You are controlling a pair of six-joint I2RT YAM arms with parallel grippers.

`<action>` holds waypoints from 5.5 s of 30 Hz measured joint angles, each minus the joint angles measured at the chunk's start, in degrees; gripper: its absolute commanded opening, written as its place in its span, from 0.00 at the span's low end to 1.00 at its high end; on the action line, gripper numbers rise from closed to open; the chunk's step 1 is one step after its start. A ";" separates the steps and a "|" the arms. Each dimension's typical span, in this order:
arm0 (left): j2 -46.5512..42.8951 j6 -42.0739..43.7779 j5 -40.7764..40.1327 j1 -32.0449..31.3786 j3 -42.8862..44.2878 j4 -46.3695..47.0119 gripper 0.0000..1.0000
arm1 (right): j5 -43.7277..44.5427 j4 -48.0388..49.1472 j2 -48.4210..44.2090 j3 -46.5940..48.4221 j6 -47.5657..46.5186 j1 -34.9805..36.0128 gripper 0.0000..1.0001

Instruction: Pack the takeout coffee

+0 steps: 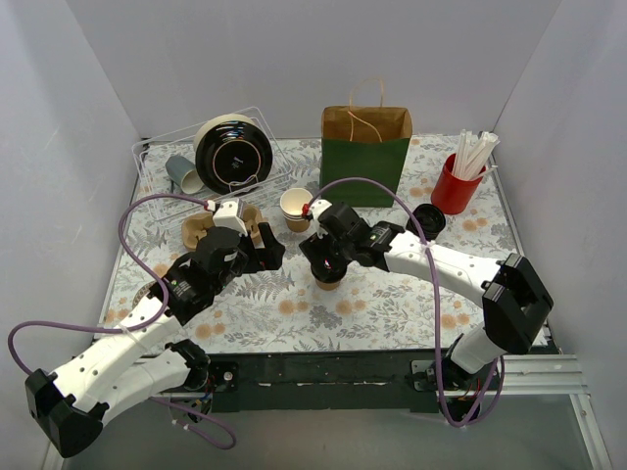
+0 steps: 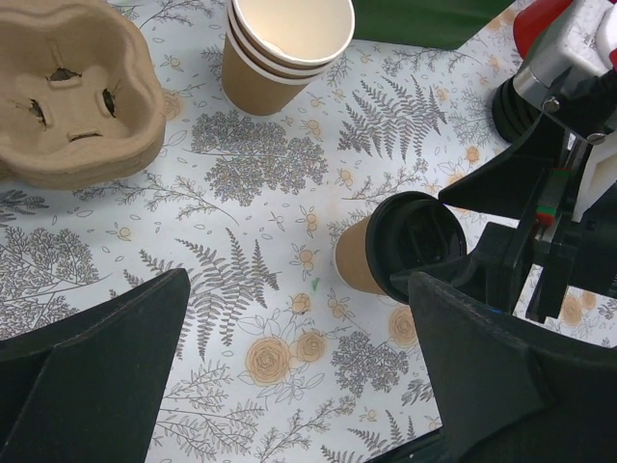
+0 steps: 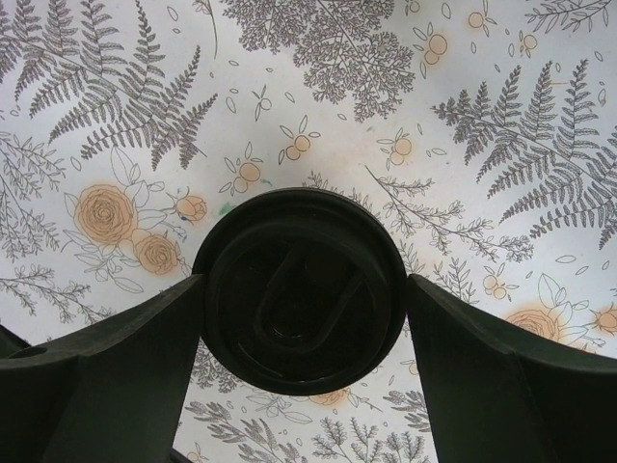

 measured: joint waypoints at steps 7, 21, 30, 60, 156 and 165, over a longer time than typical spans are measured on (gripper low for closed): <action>0.00 0.11 -0.26 0.00 0.00 -0.09 0.98 | 0.00 0.02 0.13 0.28 0.94 0.00 0.74; 0.00 0.09 -0.83 0.00 0.00 -0.09 0.98 | 7.28 -5.55 -2.73 -0.85 5.77 -0.11 0.74; -0.20 0.09 -0.74 0.00 -0.04 -0.04 0.98 | 10.80 -5.40 -13.99 -11.47 12.17 -6.19 0.77; -2.86 0.11 4.13 0.00 -1.09 0.81 0.98 | 17.38 -8.02 -31.87 -24.90 17.57 -36.24 0.99; 20.06 8.63 13.73 29.53 7.13 -1.11 0.98 | 8.13 8.46 2.91 27.65 4.90 -34.36 0.62; 11.65 9.14 20.79 29.53 3.98 3.91 0.98 | 13.25 2.03 15.63 42.93 1.75 -35.41 0.65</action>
